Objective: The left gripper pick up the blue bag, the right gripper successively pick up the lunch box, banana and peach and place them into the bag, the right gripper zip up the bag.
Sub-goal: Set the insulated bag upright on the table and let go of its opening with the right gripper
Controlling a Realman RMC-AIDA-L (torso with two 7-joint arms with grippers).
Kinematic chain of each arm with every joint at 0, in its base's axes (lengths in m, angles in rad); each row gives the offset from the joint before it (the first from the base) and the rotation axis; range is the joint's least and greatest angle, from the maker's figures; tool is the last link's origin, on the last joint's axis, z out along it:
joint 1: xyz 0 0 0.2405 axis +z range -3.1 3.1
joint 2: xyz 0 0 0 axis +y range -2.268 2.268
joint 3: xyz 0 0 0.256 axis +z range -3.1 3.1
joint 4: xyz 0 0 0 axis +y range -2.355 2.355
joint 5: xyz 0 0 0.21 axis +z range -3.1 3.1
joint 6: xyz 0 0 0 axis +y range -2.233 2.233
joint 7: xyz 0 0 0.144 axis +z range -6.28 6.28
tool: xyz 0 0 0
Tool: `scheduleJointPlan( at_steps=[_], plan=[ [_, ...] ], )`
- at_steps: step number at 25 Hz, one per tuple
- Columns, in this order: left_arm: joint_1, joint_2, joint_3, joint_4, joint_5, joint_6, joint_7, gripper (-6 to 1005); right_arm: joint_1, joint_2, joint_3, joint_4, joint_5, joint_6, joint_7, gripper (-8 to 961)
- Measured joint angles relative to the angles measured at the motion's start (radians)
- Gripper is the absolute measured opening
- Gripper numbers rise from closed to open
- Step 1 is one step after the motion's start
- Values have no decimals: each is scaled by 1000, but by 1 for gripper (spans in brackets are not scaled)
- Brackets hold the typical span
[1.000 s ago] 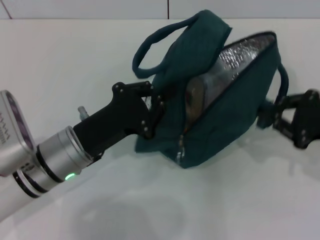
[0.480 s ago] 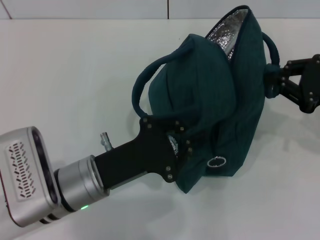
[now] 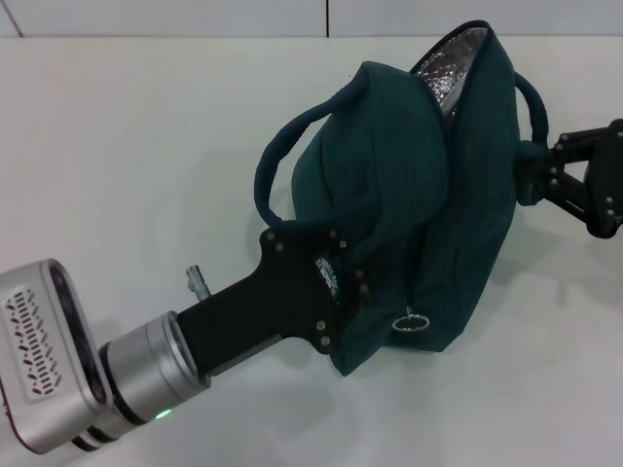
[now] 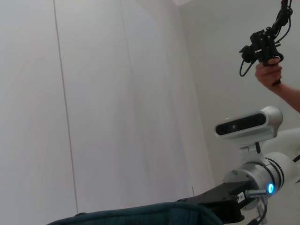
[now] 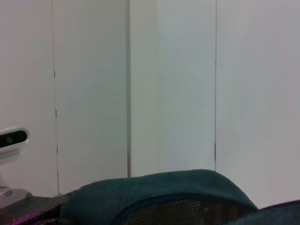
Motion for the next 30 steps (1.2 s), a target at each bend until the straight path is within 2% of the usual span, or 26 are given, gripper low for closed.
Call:
scheduleJointPlan(
  at_steps=[11, 14, 20, 24, 30],
  plan=[
    [42, 4, -3, 37, 11, 52, -31, 194, -7, 10, 3, 0, 0, 0, -2, 80],
    [63, 6, -8, 32, -15, 114, -69, 435, -8, 10, -1, 0, 2, 0, -3, 80],
    [70, 12, -9, 21, -133, 171, -165, 716, -18, 18, -1, 0, 6, -4, -4, 79],
    [26, 13, -10, -57, -203, 166, -312, 888, -20, 22, -1, 0, 2, -12, -7, 80],
    [-11, 11, -5, -106, -208, 136, -385, 887, -29, 28, -1, 0, 3, -30, -11, 78]
  ],
)
